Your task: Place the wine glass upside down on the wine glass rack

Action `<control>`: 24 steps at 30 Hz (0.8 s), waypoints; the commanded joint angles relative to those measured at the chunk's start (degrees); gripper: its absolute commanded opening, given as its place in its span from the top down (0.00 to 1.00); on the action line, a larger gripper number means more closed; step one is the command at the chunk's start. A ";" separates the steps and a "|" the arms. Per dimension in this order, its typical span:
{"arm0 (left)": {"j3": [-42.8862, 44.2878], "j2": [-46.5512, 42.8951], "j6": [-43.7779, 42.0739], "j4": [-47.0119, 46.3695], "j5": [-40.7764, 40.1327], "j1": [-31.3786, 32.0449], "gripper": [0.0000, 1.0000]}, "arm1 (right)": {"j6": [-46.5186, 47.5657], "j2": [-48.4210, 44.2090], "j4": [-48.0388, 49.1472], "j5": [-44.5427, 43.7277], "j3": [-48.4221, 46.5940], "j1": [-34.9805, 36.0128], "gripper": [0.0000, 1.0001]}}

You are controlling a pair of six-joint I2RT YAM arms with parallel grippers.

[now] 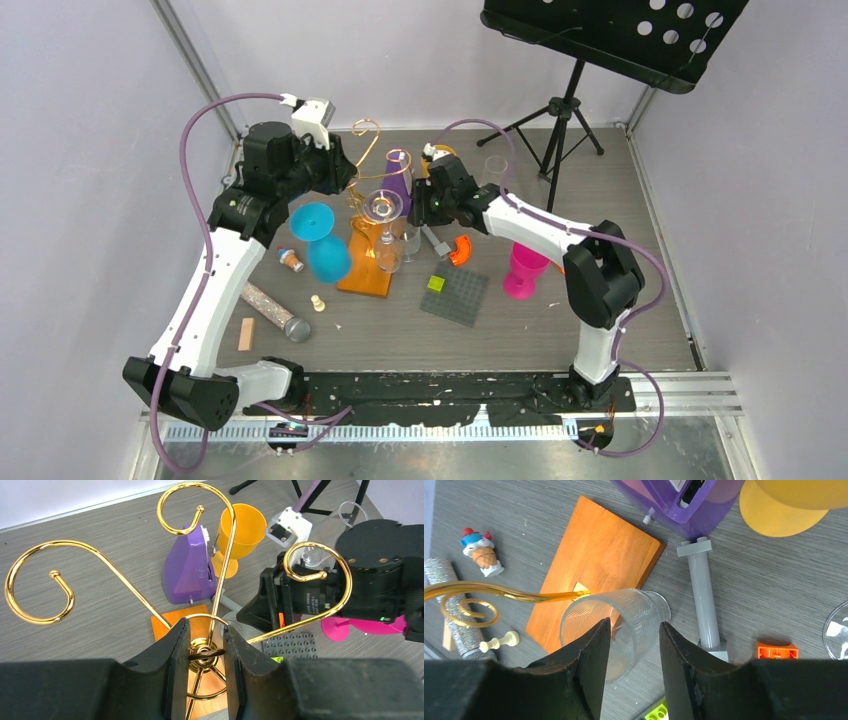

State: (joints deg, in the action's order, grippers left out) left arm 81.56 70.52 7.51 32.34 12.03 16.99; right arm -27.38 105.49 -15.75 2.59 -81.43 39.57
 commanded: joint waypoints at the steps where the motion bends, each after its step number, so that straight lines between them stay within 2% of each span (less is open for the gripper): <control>1: 0.44 0.87 0.31 0.80 0.67 -0.07 0.71 | 2.74 2.41 -1.87 -3.41 -4.30 0.86 0.55; 14: 0.62 1.08 0.06 1.05 0.87 0.23 0.71 | 9.67 5.56 -8.45 -13.60 -9.41 2.85 0.74; 24: 1.27 1.56 0.05 1.06 0.76 0.23 0.71 | 12.21 6.49 -11.59 -12.42 -11.69 3.13 0.90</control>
State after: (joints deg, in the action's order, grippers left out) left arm 81.60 71.11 7.49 31.90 12.60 17.08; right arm -16.95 111.39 -25.89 -8.21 -89.71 42.89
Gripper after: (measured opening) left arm 0.292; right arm 0.180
